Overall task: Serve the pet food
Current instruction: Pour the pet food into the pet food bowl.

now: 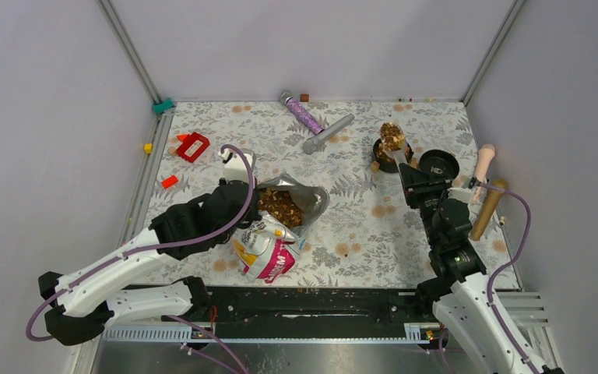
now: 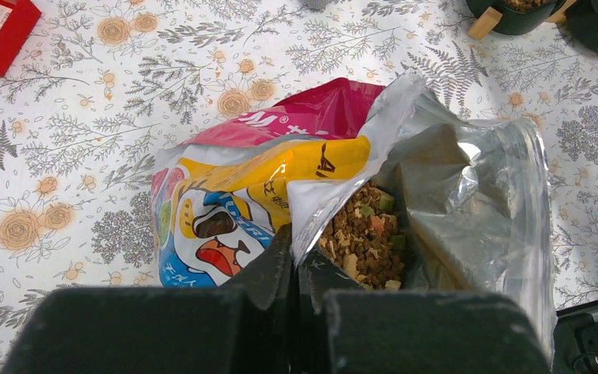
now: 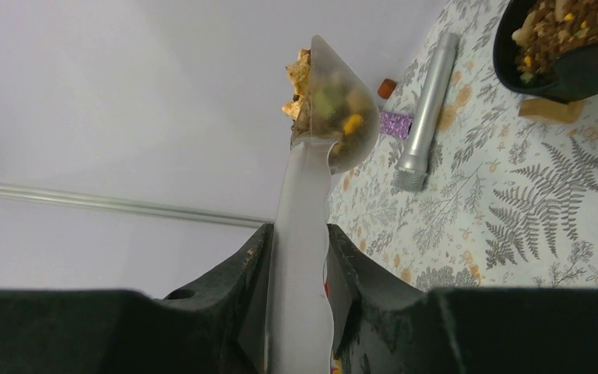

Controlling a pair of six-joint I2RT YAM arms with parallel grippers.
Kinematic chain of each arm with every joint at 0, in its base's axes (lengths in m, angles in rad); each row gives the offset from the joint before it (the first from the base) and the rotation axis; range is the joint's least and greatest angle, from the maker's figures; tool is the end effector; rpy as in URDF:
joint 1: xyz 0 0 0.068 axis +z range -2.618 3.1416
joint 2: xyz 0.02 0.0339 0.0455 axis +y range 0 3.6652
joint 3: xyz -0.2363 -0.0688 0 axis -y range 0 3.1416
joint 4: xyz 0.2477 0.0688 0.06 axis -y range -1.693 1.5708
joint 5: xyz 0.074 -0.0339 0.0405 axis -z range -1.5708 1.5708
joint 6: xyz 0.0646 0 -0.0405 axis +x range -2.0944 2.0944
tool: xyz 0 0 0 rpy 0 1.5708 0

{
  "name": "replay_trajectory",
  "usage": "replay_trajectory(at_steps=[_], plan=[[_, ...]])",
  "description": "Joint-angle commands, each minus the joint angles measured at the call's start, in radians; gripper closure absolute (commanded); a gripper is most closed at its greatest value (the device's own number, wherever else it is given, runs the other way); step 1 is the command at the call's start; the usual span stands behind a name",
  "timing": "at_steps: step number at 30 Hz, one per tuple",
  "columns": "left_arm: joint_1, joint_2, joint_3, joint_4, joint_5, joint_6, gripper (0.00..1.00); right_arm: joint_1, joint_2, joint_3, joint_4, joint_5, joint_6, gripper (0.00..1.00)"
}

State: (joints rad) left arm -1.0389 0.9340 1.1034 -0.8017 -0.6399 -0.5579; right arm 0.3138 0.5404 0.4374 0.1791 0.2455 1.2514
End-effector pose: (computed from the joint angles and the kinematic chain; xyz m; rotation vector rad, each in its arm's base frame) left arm 0.1423 -0.1658 0.3300 0.1536 2.0701 -0.2701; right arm 0.2010 0.0487 0.2797 0.9016 1.3146 1.0642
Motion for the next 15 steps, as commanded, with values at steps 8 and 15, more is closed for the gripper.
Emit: replay_trajectory(at_steps=[8,15], plan=[[-0.013,0.005,0.033,0.122,-0.003,-0.013,1.0,-0.106,-0.085,-0.032,-0.006,0.067,0.025,1.0],[-0.014,0.002,0.032,0.123,-0.005,-0.011,1.0,-0.173,-0.123,-0.05,-0.049,0.097,0.026,1.0]])
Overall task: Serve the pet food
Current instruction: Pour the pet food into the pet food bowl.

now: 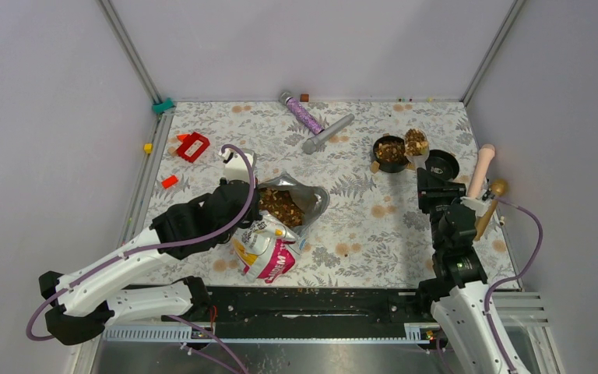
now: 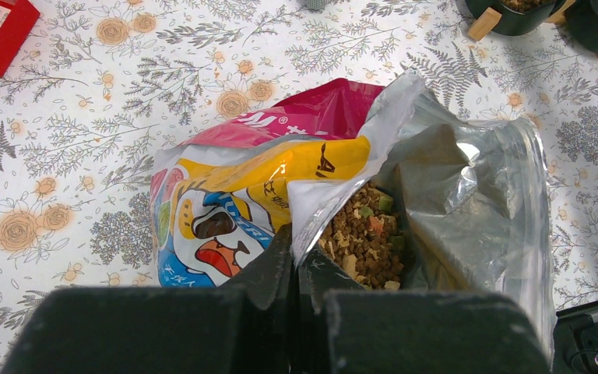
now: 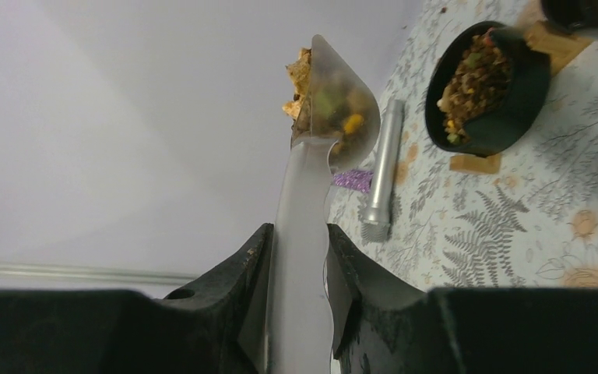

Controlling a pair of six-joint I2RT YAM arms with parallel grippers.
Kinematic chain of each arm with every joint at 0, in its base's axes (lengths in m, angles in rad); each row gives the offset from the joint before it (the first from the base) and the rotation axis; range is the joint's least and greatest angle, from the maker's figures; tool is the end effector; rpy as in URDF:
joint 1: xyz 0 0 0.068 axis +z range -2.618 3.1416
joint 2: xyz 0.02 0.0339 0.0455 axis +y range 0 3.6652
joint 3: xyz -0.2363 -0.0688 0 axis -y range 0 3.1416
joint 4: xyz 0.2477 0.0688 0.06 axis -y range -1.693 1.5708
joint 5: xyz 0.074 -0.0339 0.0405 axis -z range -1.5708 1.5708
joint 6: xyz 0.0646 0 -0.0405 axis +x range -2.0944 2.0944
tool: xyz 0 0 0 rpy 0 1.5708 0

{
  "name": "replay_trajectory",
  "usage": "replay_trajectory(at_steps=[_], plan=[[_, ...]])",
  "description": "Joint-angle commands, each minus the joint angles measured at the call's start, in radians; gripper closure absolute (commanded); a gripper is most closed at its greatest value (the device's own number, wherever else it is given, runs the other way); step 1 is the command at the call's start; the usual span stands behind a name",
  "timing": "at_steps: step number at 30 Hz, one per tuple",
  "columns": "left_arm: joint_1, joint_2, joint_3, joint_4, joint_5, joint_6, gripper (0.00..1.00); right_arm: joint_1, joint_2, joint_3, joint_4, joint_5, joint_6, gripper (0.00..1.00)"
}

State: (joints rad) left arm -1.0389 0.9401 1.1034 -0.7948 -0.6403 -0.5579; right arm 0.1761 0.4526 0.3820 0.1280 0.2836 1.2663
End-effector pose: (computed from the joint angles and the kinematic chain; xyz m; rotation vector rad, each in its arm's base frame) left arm 0.1432 -0.1673 0.3295 0.1530 2.0694 -0.2704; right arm 0.1948 0.0163 0.2670 1.0187 1.2214 0.9311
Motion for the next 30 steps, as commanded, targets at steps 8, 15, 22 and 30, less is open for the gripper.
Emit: replay_trajectory(at_steps=[8,15,22,30], plan=[[-0.015,-0.01,0.033,0.115,-0.004,-0.01,1.0,-0.108,-0.093,-0.007,-0.078,0.101,-0.016,1.0],[-0.015,-0.012,0.032,0.115,-0.005,-0.01,1.0,-0.167,-0.059,-0.017,-0.079,0.087,-0.008,1.0],[-0.015,-0.006,0.033,0.115,-0.007,-0.007,1.0,-0.241,0.0,-0.019,-0.079,0.059,-0.005,1.0],[-0.015,0.001,0.033,0.115,-0.009,-0.004,1.0,-0.306,0.078,-0.033,-0.062,0.005,-0.013,1.0]])
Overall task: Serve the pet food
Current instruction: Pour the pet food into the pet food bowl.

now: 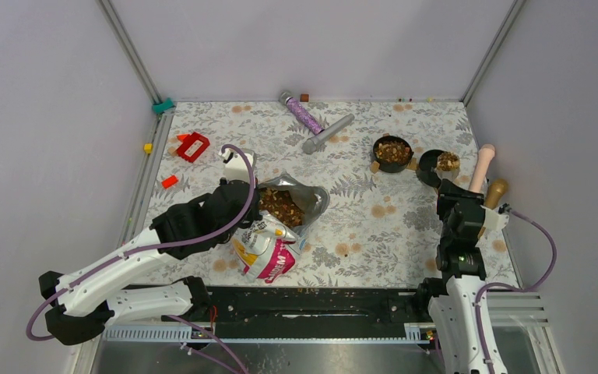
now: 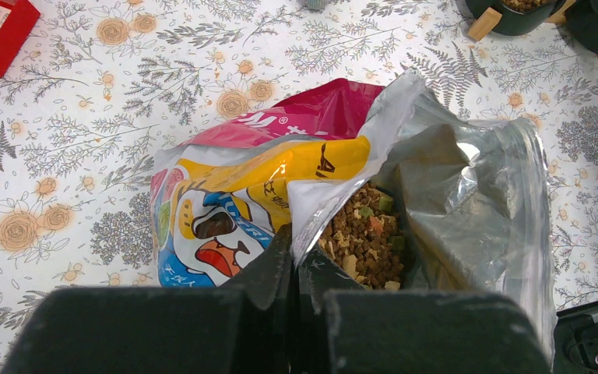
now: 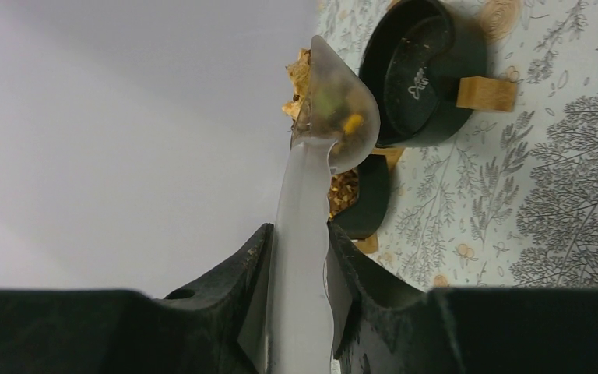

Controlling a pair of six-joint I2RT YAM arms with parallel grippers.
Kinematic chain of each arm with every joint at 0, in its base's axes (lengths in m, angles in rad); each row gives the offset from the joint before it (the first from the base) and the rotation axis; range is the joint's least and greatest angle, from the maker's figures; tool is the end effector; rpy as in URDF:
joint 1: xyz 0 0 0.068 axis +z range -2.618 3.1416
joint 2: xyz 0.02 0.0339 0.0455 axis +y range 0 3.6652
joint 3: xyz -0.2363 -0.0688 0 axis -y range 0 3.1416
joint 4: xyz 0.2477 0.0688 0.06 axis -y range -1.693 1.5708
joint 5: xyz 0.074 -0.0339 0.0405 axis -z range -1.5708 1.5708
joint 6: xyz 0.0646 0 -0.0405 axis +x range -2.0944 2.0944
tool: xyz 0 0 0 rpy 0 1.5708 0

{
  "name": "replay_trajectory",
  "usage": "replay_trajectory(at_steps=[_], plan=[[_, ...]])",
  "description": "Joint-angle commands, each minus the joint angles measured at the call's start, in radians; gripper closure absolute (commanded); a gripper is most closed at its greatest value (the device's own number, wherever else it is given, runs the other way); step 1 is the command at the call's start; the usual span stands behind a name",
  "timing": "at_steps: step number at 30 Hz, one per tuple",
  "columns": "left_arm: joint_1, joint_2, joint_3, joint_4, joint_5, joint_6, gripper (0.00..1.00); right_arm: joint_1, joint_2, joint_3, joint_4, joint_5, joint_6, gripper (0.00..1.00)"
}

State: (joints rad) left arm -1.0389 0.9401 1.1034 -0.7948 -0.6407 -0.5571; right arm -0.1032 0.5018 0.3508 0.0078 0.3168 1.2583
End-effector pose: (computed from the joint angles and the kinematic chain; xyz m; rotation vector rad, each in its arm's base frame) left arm 0.1433 -0.1673 0.3296 0.1536 2.0691 -0.2695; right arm 0.1976 -0.0407 0.2299 1.2716 1.1907 0.5851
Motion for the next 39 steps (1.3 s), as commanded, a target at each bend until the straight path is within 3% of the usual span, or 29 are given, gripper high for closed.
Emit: replay_trajectory(at_steps=[1,13,22,39], plan=[[-0.015,0.003,0.032,0.115,-0.008,-0.004,1.0,-0.034,0.041,-0.004,0.063,-0.036,-0.006,1.0],[-0.015,0.011,0.033,0.114,-0.019,0.001,1.0,-0.116,0.231,0.007,0.152,-0.17,-0.026,1.0],[-0.015,0.014,0.033,0.112,-0.022,0.002,1.0,-0.132,0.268,0.029,0.15,-0.178,-0.043,1.0],[-0.014,0.009,0.036,0.112,-0.024,0.004,1.0,-0.175,0.337,0.171,-0.054,-0.191,-0.065,1.0]])
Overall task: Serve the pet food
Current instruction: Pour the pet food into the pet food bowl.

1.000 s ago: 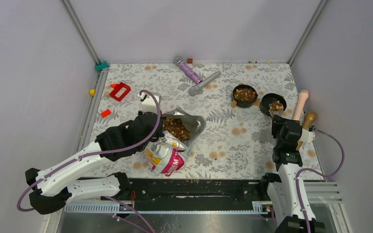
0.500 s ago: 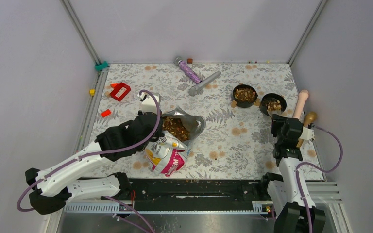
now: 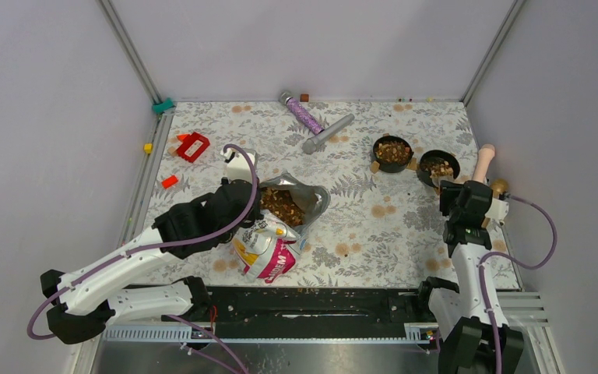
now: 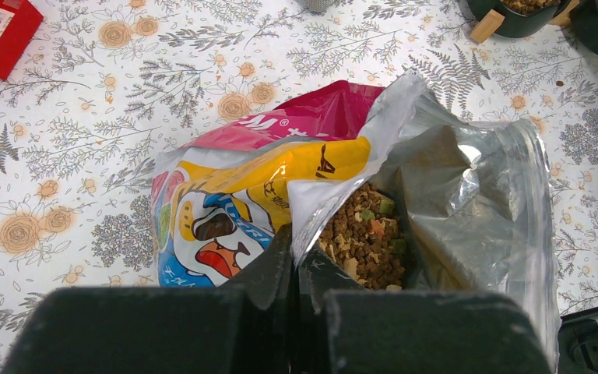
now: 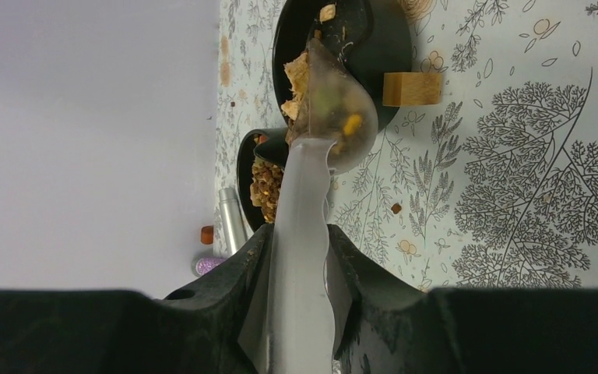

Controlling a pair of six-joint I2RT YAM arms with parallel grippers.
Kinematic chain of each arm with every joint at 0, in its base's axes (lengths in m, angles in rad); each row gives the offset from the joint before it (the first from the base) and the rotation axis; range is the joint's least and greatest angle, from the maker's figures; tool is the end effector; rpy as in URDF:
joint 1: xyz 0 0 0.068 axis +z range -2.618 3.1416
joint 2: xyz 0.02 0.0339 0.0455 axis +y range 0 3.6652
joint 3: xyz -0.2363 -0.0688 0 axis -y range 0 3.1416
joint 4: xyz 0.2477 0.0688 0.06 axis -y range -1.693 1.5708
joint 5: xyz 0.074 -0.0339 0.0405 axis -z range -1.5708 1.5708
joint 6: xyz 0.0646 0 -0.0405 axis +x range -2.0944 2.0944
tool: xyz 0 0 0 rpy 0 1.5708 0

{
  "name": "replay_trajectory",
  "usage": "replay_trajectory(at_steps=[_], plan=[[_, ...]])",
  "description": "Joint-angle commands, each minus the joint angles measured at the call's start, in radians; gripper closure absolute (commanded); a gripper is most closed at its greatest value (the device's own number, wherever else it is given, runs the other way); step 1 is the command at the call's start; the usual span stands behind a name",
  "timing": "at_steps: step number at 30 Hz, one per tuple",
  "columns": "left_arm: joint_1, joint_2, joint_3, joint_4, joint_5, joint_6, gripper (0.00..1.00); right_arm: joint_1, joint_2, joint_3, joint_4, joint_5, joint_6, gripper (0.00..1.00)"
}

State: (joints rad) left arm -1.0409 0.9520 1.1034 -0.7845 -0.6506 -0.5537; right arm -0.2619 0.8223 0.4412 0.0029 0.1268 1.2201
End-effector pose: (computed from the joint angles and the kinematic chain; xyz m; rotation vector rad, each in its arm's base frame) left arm 0.1449 -0.1699 0.3285 0.1539 2.0654 -0.2588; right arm 0.2295 -0.0700 0.1992 1.3984 1.4022 0.5076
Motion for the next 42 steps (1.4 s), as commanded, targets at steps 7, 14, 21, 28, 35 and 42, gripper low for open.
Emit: replay_trajectory(at_steps=[7,14,21,28,35,42], plan=[[-0.014,-0.009,0.035,0.102,-0.014,-0.001,1.0,-0.031,0.06,0.141,-0.107,-0.027,-0.046,1.0],[-0.013,-0.009,0.035,0.102,-0.012,0.0,1.0,-0.039,0.099,0.195,-0.135,-0.04,-0.046,1.0],[-0.013,-0.013,0.035,0.101,-0.014,0.001,1.0,-0.045,0.148,0.244,-0.169,-0.047,-0.052,1.0],[-0.013,-0.019,0.035,0.102,-0.015,0.001,1.0,-0.048,0.178,0.294,-0.225,-0.041,-0.08,1.0],[-0.013,-0.025,0.035,0.102,-0.012,0.0,1.0,-0.05,0.2,0.35,-0.279,-0.032,-0.124,1.0],[-0.015,-0.036,0.038,0.102,-0.011,-0.001,1.0,-0.055,0.238,0.391,-0.316,-0.048,-0.159,1.0]])
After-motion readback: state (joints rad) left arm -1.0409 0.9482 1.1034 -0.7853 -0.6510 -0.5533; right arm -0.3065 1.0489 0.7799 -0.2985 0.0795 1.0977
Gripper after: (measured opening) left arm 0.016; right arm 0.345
